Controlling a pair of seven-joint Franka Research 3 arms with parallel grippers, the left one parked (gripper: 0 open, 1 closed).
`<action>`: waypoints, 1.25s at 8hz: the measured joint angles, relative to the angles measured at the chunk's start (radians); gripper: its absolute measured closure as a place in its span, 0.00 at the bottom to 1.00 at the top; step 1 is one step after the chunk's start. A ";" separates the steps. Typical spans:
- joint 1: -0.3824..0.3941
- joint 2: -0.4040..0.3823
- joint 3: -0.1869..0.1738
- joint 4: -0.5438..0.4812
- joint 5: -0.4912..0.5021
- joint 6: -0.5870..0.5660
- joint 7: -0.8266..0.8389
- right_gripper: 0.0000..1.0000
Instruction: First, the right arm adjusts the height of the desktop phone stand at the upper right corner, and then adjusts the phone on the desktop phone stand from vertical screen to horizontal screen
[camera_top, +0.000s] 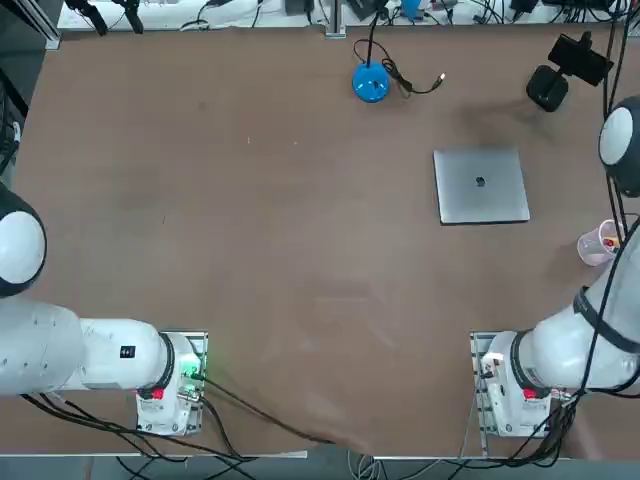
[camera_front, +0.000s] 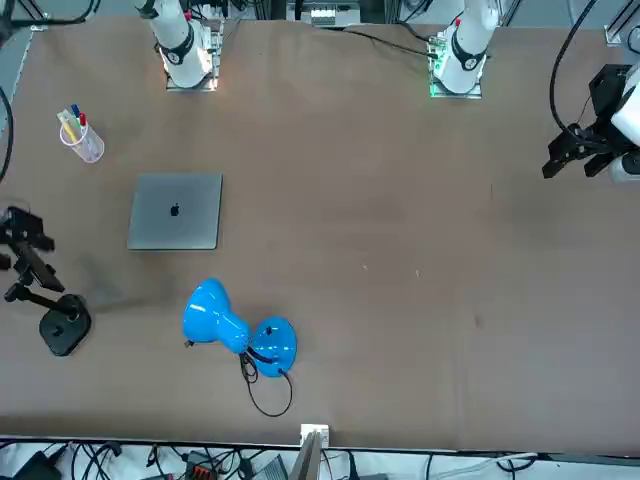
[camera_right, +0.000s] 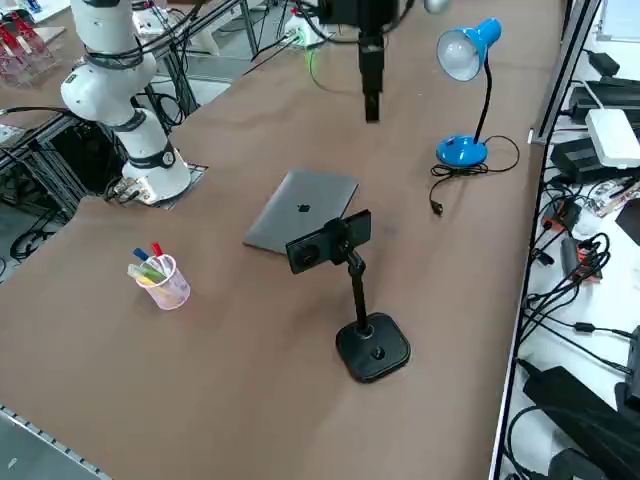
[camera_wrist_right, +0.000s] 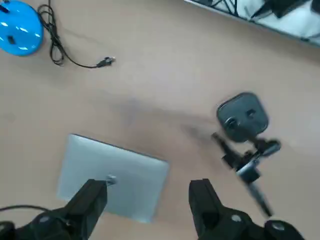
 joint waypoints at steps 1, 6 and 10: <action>0.019 -0.042 0.000 -0.047 0.000 0.000 0.046 0.00; 0.055 -0.446 0.002 -0.567 -0.020 0.119 0.150 0.00; 0.061 -0.630 0.020 -0.795 -0.079 0.204 0.197 0.00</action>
